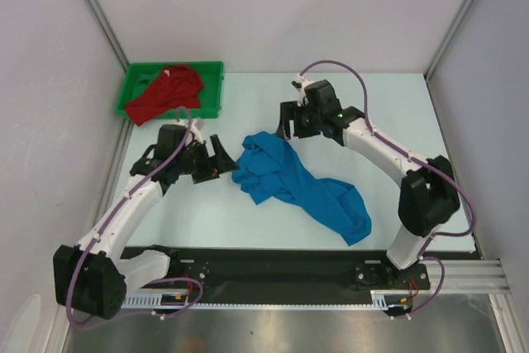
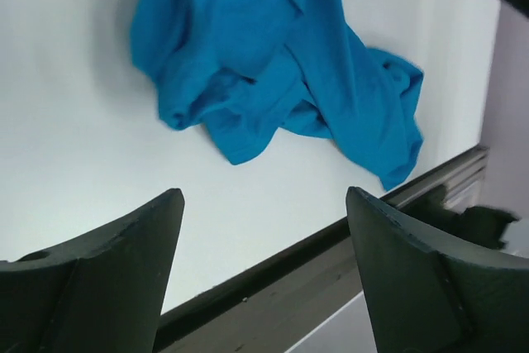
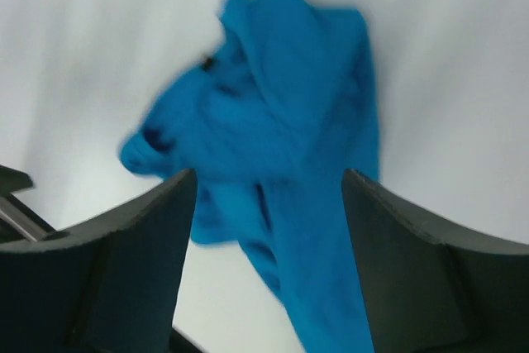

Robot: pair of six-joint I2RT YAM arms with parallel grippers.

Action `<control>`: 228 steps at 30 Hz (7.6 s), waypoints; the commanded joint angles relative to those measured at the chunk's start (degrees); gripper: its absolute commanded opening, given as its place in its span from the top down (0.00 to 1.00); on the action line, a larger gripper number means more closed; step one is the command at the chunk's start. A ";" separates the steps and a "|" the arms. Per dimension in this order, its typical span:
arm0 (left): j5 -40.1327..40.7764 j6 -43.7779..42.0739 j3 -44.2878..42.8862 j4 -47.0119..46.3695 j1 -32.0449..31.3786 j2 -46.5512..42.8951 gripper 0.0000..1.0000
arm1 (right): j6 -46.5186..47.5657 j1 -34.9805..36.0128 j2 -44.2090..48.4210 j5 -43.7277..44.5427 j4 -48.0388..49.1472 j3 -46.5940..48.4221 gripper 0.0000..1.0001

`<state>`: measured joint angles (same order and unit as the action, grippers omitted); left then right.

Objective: Fold and stack the t-shirts
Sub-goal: Flatten the tshirt out

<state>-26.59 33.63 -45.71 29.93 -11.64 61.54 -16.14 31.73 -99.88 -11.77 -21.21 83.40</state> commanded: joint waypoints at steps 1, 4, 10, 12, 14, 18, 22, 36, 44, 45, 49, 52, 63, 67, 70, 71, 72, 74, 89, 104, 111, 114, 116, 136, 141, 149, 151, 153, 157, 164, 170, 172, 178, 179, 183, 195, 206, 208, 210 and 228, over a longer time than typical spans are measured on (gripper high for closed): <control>11.95 -5.94 -8.06 1.27 -9.96 6.01 0.16 | -2.74 -0.79 9.31 11.05 -9.98 -7.96 0.24; 18.13 -6.20 -12.99 0.39 -16.12 12.44 0.27 | -8.54 -1.93 14.69 14.49 -12.01 -19.73 0.26; 26.49 -7.52 -25.64 -1.37 -21.75 31.34 0.39 | -21.72 -0.10 29.10 16.51 -13.33 -39.67 0.35; 29.83 -8.66 -30.98 -1.37 -22.98 37.74 0.30 | -24.54 1.40 34.45 18.79 -14.91 -42.77 0.36; 32.81 -9.45 -35.21 -0.85 -23.60 41.63 0.28 | -27.27 2.55 37.28 20.20 -16.13 -46.82 0.36; 35.81 -9.28 -40.94 1.70 -24.04 51.11 0.26 | -29.91 2.90 41.94 22.40 -17.28 -51.22 0.34; 34.06 -8.05 -42.53 1.71 -24.13 54.99 0.27 | -32.02 3.17 42.31 25.04 -16.85 -53.25 0.35; 36.34 -10.86 -49.03 2.94 -24.05 55.20 1.00 | -35.27 5.28 41.24 28.90 -13.23 -52.38 1.00; 40.12 -14.55 -44.04 6.45 -24.04 35.69 1.00 | -34.58 5.19 50.64 37.42 -29.20 -40.08 1.00; 40.21 -14.90 -43.15 6.63 -24.13 33.15 1.00 | -34.31 5.19 51.79 37.96 -30.63 -36.93 1.00; 36.80 -16.48 -37.79 6.81 -24.13 18.21 1.00 | -33.08 5.19 58.55 39.10 -39.23 -29.09 1.00; 33.37 -17.98 -34.01 7.42 -24.05 6.43 1.00 | -31.32 5.28 61.72 38.84 -43.11 -22.61 1.00; 18.60 -17.81 -35.14 12.08 -24.04 -22.25 1.00 | -23.86 5.01 68.24 40.33 -48.22 1.84 1.00; 17.62 -17.02 -39.27 13.66 -24.13 -23.04 1.00 | -20.78 4.93 66.57 40.25 -44.63 5.28 1.00; 23.84 -15.61 -41.03 14.97 -24.13 -21.56 1.00 | -20.24 5.01 64.73 42.60 -42.78 4.06 1.00; 25.95 -15.52 -41.99 15.50 -24.05 -19.37 1.00 | -20.42 5.10 63.59 43.49 -42.77 3.80 1.00; 29.72 -15.09 -42.61 16.03 -24.04 -17.87 1.00 | -20.94 5.19 62.53 44.63 -42.77 3.53 1.00; 39.30 -14.12 -45.51 18.22 -24.04 -11.20 1.00 | -21.74 5.19 58.49 48.67 -42.42 1.60 1.00; 34.32 -20.26 -78.96 12.35 -9.99 50.76 1.00 | -13.49 -31.37 24.40 15.12 -3.68 -14.93 1.00; 35.28 -21.76 -83.74 -5.15 -7.26 65.99 0.75 | -6.62 -38.49 -11.89 6.94 2.93 5.98 0.93; 41.53 -18.09 -92.37 12.66 -7.17 66.54 0.33 | -4.87 -39.99 -21.85 14.92 -19.43 25.93 0.40; 40.39 -13.61 -79.48 12.79 -7.34 55.56 0.31 | -6.53 -40.16 -15.30 15.55 -21.59 19.14 0.35; 37.33 -10.87 -65.43 9.99 -7.52 45.20 0.36 | -9.24 -41.21 -9.75 14.94 -20.63 11.74 0.32; 20.00 6.19 10.18 -7.78 -7.18 1.66 0.42 | -11.08 -24.61 45.02 -6.60 -15.89 -38.64 0.34; 17.54 6.45 14.60 -11.21 -5.76 0.60 0.36 | -21.37 -5.21 45.13 -2.91 -3.50 -46.73 0.27; 14.64 5.31 20.31 -22.01 -5.68 1.12 0.21 | -24.99 4.13 42.83 0.43 0.74 -47.54 0.28; 12.98 5.40 21.19 -23.78 -5.76 3.84 0.20 | -24.82 4.13 44.06 0.87 0.21 -47.53 0.28; 10.69 5.22 21.63 -27.37 -5.68 7.60 0.20 | -24.64 3.87 46.25 1.57 -0.58 -47.71 0.28; 6.48 5.13 21.71 -32.10 -5.59 11.58 0.21 | -24.03 2.12 48.81 1.49 -1.73 -48.94 0.28; 1.82 7.15 21.98 -30.91 -5.59 9.66 0.26 | -23.41 -1.40 51.36 -0.36 -3.13 -51.40 0.28; -13.65 20.47 26.55 -34.24 -5.94 -2.71 0.36 | -21.65 -4.73 52.15 -1.24 -4.97 -50.44 0.28; -13.15 21.74 23.85 -25.88 -5.94 -13.52 0.37 | -20.77 -5.79 51.98 -1.94 -5.33 -50.26 0.28; 0.58 12.60 8.56 -1.12 -4.71 -23.92 0.28 | -21.65 -11.85 49.96 -2.90 -5.59 -50.26 0.27; 0.83 13.04 8.10 -1.28 -4.71 -24.18 0.28 | -21.91 -12.73 49.08 -2.91 -5.94 -50.00 0.28; 2.78 12.17 8.71 -1.28 -4.71 -21.21 0.27 | -25.16 -18.09 47.32 4.63 -12.44 -48.42 0.33; -4.35 5.13 10.73 -11.39 -6.11 -7.15 0.34 | -26.84 -44.10 55.66 6.42 -14.29 -51.66 0.43; -0.21 8.83 16.97 -14.47 -6.38 -11.44 0.42 | -38.68 -59.76 62.44 -6.42 -9.90 -62.91 0.55; -0.57 8.56 16.80 -14.55 -6.38 -11.35 0.42 | -40.01 -59.94 60.68 -7.82 -6.94 -65.19 0.53; -1.36 8.21 16.80 -14.46 -6.38 -10.56 0.42 | -41.60 -60.03 59.28 -8.36 -5.16 -66.60 0.50; -1.89 7.59 17.15 -13.94 -6.38 -12.06 0.42 | -50.39 -60.55 55.58 -3.79 4.77 -72.76 0.53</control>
<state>-27.62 41.93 -28.51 17.02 -17.78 50.13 -64.53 -28.40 -43.31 -17.19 -20.45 11.66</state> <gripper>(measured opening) 0.578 0.467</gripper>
